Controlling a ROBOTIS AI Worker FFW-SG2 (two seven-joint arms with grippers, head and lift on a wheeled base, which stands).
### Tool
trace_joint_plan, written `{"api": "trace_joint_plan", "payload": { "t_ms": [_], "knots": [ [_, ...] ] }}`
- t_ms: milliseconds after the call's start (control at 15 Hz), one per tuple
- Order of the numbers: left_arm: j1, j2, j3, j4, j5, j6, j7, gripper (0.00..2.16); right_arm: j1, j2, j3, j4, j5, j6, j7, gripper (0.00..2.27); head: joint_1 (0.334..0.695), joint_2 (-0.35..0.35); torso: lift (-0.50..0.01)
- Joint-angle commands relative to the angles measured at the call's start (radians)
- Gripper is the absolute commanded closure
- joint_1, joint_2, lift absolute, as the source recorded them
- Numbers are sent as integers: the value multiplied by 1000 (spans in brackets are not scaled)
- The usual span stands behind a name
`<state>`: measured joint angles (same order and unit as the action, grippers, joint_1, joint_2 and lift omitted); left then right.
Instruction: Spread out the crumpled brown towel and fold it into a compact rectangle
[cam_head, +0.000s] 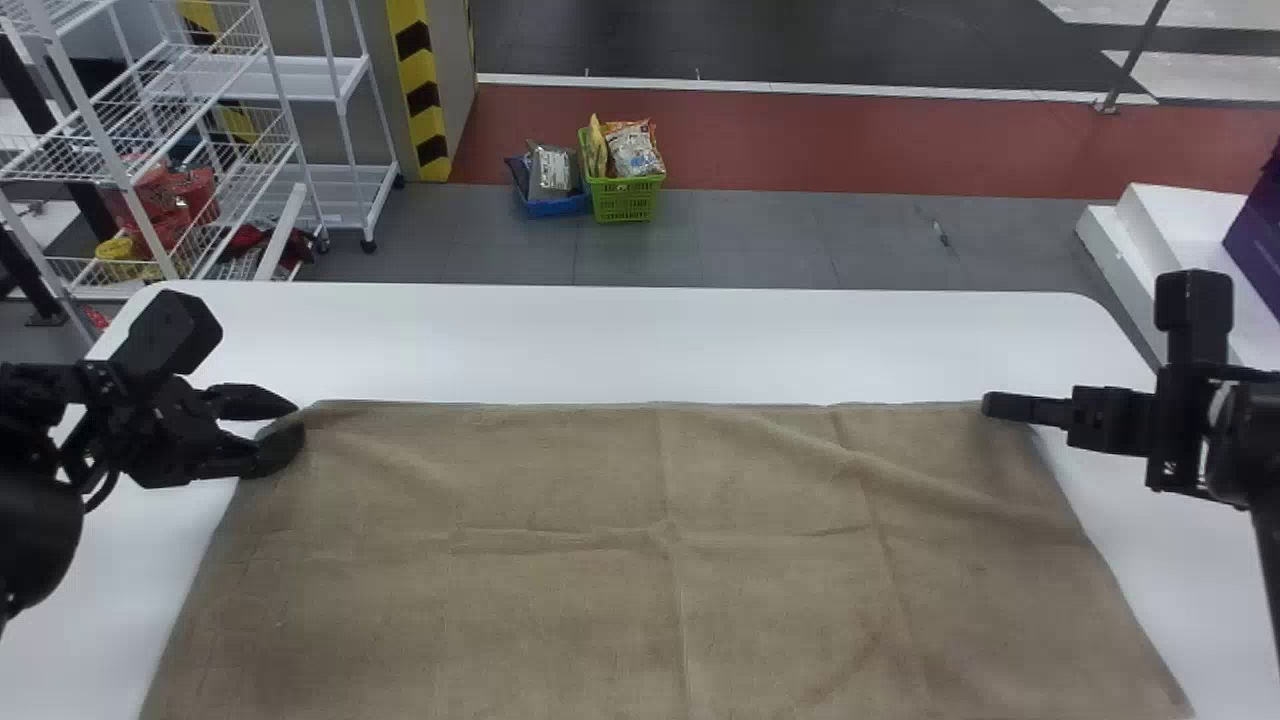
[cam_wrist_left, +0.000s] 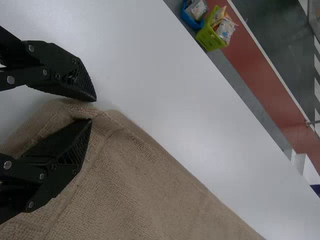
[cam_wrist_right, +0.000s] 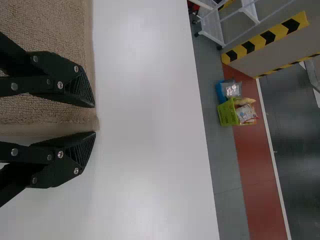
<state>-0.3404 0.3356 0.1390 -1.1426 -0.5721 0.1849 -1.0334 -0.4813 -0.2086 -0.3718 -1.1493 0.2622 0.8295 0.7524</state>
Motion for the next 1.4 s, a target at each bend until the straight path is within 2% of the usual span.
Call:
{"api": "trace_joint_plan", "payload": {
  "t_ms": [0,200,400,800,1067,1333],
  "knots": [
    [3,0,1,0,1,-5,1,711,-3,0,1,8,8,1,5,984,695,-36,-127],
    [12,0,7,0,15,-23,3,711,0,2,-12,8,-1,1,13,1025,695,-34,-127],
    [49,0,56,-37,34,-57,7,711,33,2,-30,-18,-23,4,58,1025,695,-32,-127],
    [182,8,171,-155,156,-146,-13,711,158,0,-72,-239,-90,87,137,1025,695,-16,-127],
    [198,6,177,-163,164,-152,-14,711,216,15,-76,-366,-113,152,173,1021,695,-7,-127],
    [172,-13,159,-161,167,-124,13,674,225,20,-70,-385,-112,173,176,1021,695,5,-127]
  ]
}}
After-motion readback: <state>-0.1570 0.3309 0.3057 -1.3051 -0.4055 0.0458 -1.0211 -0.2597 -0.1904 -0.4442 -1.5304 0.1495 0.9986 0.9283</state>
